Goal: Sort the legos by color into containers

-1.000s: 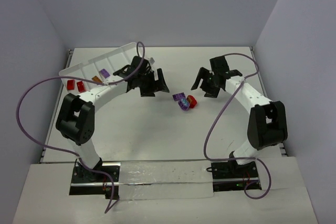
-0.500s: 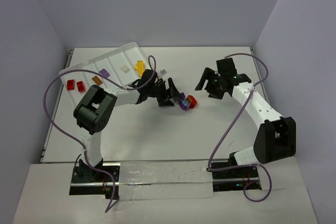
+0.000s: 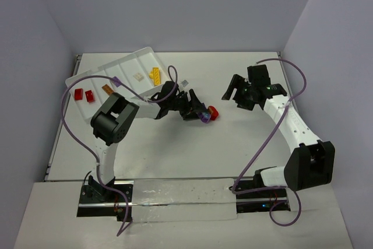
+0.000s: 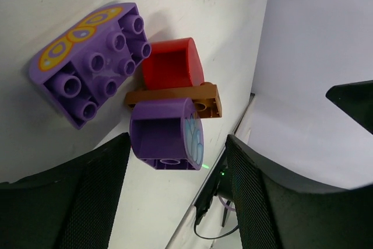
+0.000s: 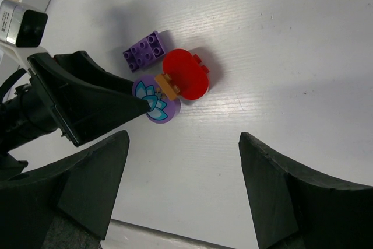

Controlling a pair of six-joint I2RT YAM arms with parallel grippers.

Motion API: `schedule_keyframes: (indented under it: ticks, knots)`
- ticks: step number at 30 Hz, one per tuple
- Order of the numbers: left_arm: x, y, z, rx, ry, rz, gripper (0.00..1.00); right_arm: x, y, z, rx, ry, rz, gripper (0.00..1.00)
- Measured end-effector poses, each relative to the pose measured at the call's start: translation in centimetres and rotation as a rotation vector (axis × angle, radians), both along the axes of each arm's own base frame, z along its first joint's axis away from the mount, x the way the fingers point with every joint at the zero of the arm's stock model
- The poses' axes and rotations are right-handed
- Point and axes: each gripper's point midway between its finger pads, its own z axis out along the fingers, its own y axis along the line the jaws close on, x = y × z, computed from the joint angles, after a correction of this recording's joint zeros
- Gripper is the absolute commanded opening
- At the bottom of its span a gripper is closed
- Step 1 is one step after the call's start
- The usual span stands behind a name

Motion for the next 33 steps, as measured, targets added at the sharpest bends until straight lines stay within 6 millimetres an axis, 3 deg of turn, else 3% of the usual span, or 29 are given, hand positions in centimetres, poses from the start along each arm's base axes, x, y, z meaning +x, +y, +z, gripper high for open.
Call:
schedule_keyframes:
  ticks: [4, 11, 13, 16, 19, 23, 27, 33]
  knots:
    - [0.3, -0.3, -0.2, -0.018, 0.005, 0.009, 0.70, -0.1, 0.0, -0.1, -0.003, 0.002, 0.003, 0.84]
    - [0.1, -0.4, -1.7, -0.018, 0.045, 0.012, 0.56, -0.1, -0.1, -0.1, -0.012, 0.003, 0.008, 0.84]
    - [0.1, -0.5, -1.4, -0.027, 0.042, 0.010, 0.48, -0.1, -0.1, -0.2, -0.014, 0.002, 0.010, 0.84]
    - [0.2, -0.8, -0.9, -0.046, 0.037, 0.005, 0.23, -0.1, -0.2, -0.2, -0.015, 0.002, 0.011, 0.84]
    - [0.4, -0.9, -0.7, -0.052, 0.035, 0.010, 0.03, -0.1, -0.2, -0.2, -0.015, 0.003, 0.010, 0.83]
    - [0.3, -0.8, -0.4, -0.045, 0.038, 0.009, 0.00, -0.3, -0.2, -0.4, -0.017, 0.007, 0.013, 0.83]
    - [0.1, -0.6, 2.0, -0.052, 0.009, 0.004, 0.00, -0.4, -0.1, -0.6, -0.016, 0.012, 0.019, 0.83]
    - [-0.7, -0.1, 10.6, -0.140, -0.155, -0.055, 0.00, -0.6, 1.1, 0.2, 0.037, -0.026, 0.097, 0.82]
